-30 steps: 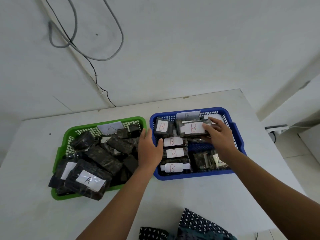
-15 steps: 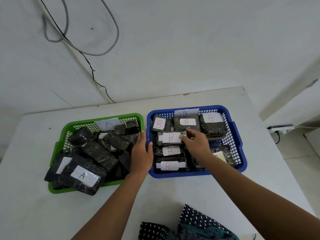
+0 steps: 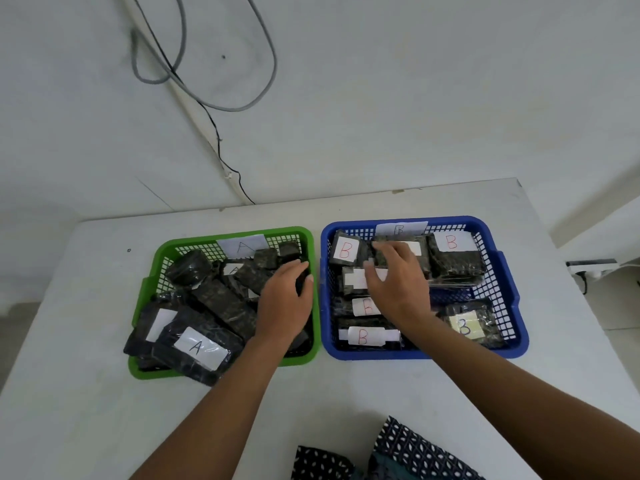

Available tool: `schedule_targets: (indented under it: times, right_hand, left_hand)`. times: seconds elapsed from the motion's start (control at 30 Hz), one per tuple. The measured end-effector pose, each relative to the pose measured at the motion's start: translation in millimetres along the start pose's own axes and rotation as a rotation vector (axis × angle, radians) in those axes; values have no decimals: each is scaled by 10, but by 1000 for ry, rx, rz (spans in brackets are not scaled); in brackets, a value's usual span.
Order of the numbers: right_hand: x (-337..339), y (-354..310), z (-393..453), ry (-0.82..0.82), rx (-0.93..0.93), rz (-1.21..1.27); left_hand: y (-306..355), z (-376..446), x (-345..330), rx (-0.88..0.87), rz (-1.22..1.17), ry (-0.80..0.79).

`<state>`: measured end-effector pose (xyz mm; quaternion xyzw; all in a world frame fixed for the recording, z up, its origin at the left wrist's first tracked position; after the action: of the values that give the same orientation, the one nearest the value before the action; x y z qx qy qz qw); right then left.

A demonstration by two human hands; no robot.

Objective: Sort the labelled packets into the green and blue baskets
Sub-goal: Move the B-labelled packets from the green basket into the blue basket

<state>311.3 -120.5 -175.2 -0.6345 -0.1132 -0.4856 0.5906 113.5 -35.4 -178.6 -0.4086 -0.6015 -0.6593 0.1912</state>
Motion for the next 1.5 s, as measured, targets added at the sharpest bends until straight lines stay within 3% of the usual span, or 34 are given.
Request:
schedule_targets:
  times: [0.1,0.23,0.5,0.6,0.67,0.87,0.97,1.17,1.33,1.5]
  right_hand:
    - [-212,-391,114,-102,206,27]
    - [-673,-878,124,-328,402,29]
    - [-1374,-1167,109,-624,254,-93]
    - [-1390,-1164,130,-589,215,-53]
    - [-1318,-1146,179,-540,139,142]
    - [-1099,-1034,297,-550,-403,863]
    - [-1036,-964,308,-523,-481,891]
    - [-826,-689,289,-276,-503,1023]
    - [-591,-432,276,-172,-491,971]
    - [-537,-510,422,-204,-270,676]
  left_hand:
    - [-177,121,350,-2,113,66]
    - [-560,269,663,-63,255,-21]
    - [-908,374,781,-139,284,-120]
    - [-898,420,755,-134,250,-143]
    - [-874,467,784,-102,135,-139]
    - [-808,611,816,179,-416,-225]
    - [-739,562,743,327,-713,-264]
    - [-612,472,543,553,-944,-190]
    - [-415,405,275,558,-847,-215]
    - [-499,431,459,382,-473,-106]
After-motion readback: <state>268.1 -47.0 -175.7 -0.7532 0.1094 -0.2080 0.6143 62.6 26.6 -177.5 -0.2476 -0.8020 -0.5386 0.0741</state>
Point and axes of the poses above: each hand's wrist, its own z-axis towards the middle knuckle, its own x-axis out of the back of the hand, y = z × x, the point moved 5 cm from there along z, towards the middle knuckle, and after that the axes turned 6 degrees about x, right-handed, at the moved point
